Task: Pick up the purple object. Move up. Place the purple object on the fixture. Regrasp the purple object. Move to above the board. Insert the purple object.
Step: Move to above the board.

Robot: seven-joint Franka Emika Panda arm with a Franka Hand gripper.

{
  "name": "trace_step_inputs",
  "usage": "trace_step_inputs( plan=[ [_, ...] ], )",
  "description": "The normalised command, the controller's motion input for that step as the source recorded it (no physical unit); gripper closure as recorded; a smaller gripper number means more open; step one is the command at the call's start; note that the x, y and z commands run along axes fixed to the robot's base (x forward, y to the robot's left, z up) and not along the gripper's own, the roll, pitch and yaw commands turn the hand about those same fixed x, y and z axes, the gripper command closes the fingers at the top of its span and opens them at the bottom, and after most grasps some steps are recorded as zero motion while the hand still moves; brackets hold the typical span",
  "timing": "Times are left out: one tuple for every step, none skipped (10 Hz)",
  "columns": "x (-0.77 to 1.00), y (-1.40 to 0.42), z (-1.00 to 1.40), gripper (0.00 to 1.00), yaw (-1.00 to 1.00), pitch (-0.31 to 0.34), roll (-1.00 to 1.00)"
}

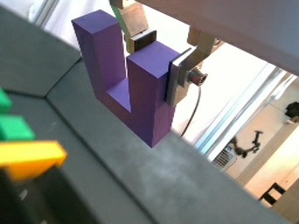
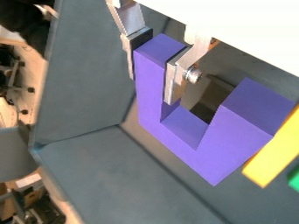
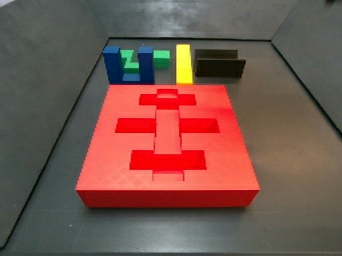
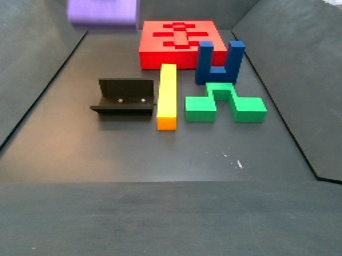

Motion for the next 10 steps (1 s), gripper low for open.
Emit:
trace_step_inputs(
  plan=[
    [0.01, -0.01, 0.69, 1.0, 0.04, 0.07, -0.01],
    [0.03, -0.01, 0.34, 1.0, 0.05, 0.076, 0.01],
    [0.04, -0.02, 0.18, 1.0, 0.06, 0.079, 0.01],
    [-1.25, -1.4, 0.29, 1.0, -0.02, 0.12, -1.0],
    [-1.27, -1.4, 0.29, 1.0, -0.02, 0.11, -1.0],
    [-1.4, -1.4, 0.3, 1.0, -0.01, 0.076, -1.0],
    [-1.4, -1.37, 0.28, 1.0, 0.0, 0.071, -1.0],
    [-1.4, -1.36, 0.28, 1.0, 0.01, 0.068, -1.0],
    [-1.4, -1.34, 0.27, 1.0, 0.01, 0.067, -1.0],
    [-0.81, -0.75, 0.15, 1.0, 0.02, 0.069, -1.0]
  ],
)
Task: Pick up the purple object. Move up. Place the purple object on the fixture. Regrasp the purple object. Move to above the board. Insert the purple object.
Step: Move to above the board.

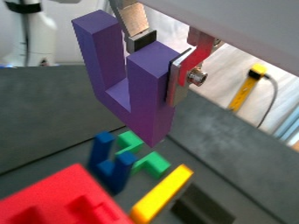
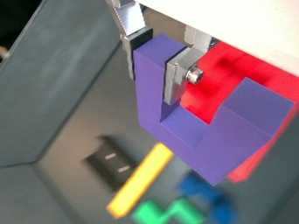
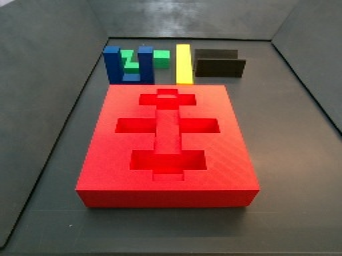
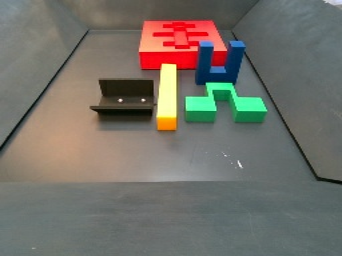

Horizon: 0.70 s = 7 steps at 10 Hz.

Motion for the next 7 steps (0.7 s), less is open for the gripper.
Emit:
trace_step_inputs(
  plan=[
    [-0.23, -0.17, 0.02, 1.0, 0.02, 0.07, -1.0],
    [-0.1, -0.08, 0.02, 1.0, 0.02, 0.068, -1.0],
    [-0.1, -0.06, 0.03, 1.0, 0.03, 0.049, -1.0],
    [-0.11, 0.0, 0.0, 1.0, 0.03, 0.013, -1.0],
    [-0.09, 0.03, 0.0, 1.0, 0.02, -0.011, -0.94],
    [-0.09, 0.04, 0.01, 1.0, 0.02, -0.026, -0.78],
    [-0.07, 0.02, 0.0, 1.0, 0.01, -0.037, -0.47]
  ],
)
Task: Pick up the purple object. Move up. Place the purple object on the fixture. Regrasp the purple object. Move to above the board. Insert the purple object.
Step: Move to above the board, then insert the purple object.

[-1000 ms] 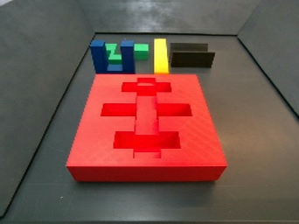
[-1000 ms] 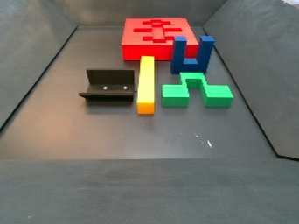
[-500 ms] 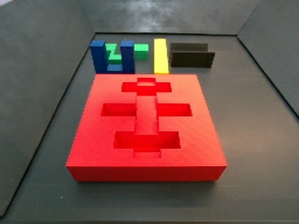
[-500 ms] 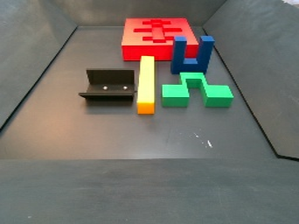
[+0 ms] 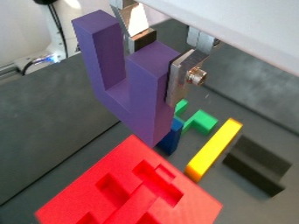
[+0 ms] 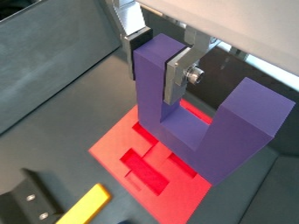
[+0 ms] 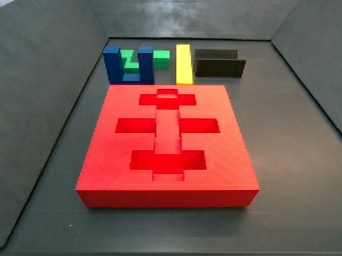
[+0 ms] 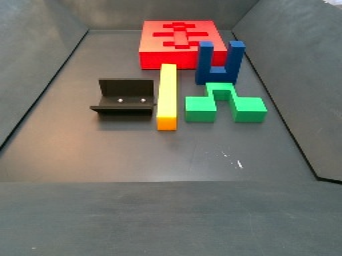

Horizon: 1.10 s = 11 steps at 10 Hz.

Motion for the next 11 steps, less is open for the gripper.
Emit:
trace_step_inputs(
  plan=[
    [-0.04, 0.01, 0.0, 1.0, 0.0, -0.034, -0.3],
    [0.0, 0.0, -0.03, 1.0, 0.0, 0.0, 0.0],
    [0.09, -0.11, -0.11, 1.0, 0.0, -0.003, 0.0],
    [0.25, -0.6, -0.27, 1.0, 0.0, -0.044, 0.08],
    [0.35, -0.77, -0.41, 1.0, 0.02, -0.081, 0.09],
    [0.35, -0.68, -0.67, 1.0, 0.16, -0.166, 0.06],
    [0.43, -0.64, -0.7, 1.0, 0.17, -0.21, 0.08],
    [0.37, -0.65, -0.67, 1.0, 0.27, -0.204, 0.09],
    [0.29, -0.67, -0.59, 1.0, 0.27, -0.18, 0.07],
    [0.23, -0.64, -0.53, 1.0, 0.24, -0.166, 0.06],
    [0.24, -0.57, -0.55, 1.0, 0.21, -0.146, 0.05]
  ],
)
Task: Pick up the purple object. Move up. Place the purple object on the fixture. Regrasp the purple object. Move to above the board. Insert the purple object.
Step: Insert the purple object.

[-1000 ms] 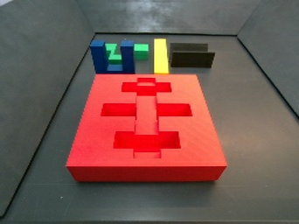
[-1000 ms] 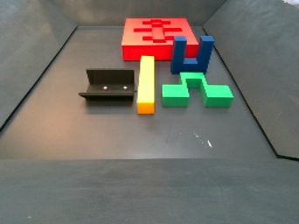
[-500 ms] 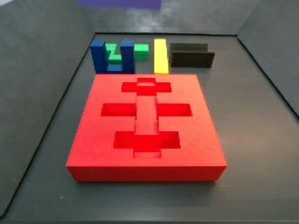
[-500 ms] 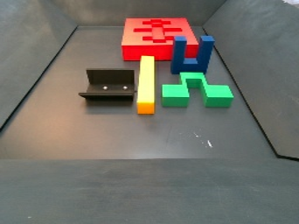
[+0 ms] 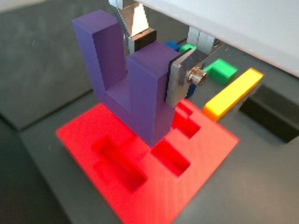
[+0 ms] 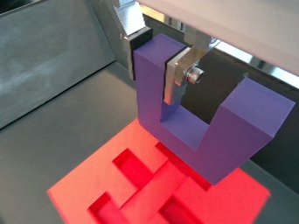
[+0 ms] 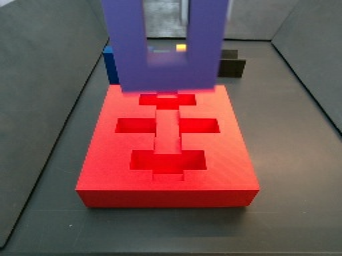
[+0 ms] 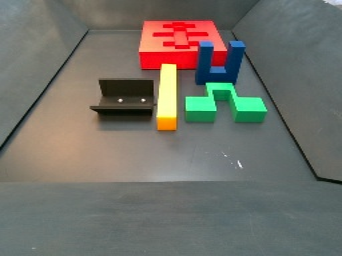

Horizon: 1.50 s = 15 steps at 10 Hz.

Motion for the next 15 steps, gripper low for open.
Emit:
trace_step_inputs(
  plan=[
    [0.19, -0.41, -0.54, 1.0, 0.13, -0.124, 0.0],
    [0.19, -0.36, -0.56, 1.0, 0.12, -0.12, 0.0],
    [0.22, -0.23, -0.5, 1.0, 0.03, -0.093, 0.0],
    [0.0, 0.0, 0.0, 1.0, 0.0, 0.0, 0.03],
    [0.01, 0.0, -0.03, 1.0, 0.0, 0.0, 0.0],
    [0.01, 0.0, -0.39, 1.0, -0.01, -0.094, 0.0],
    [0.0, 0.0, -0.56, 1.0, -0.04, -0.163, 0.0],
    [0.0, 0.0, -0.47, 1.0, 0.0, -0.12, 0.0],
    [0.0, 0.0, -0.35, 1.0, 0.0, -0.074, 0.0],
    [0.0, 0.0, -0.28, 1.0, 0.0, -0.047, 0.0],
    [0.0, 0.0, -0.25, 1.0, 0.0, -0.013, 0.03],
    [-0.01, 0.0, -0.23, 1.0, 0.0, -0.007, 0.03],
    [-0.02, 0.0, -0.26, 1.0, 0.0, -0.007, 0.06],
    [-0.01, -0.04, -0.29, 1.0, 0.0, -0.013, 0.07],
    [0.0, -0.07, -0.28, 1.0, 0.0, -0.014, 0.06]
  ],
)
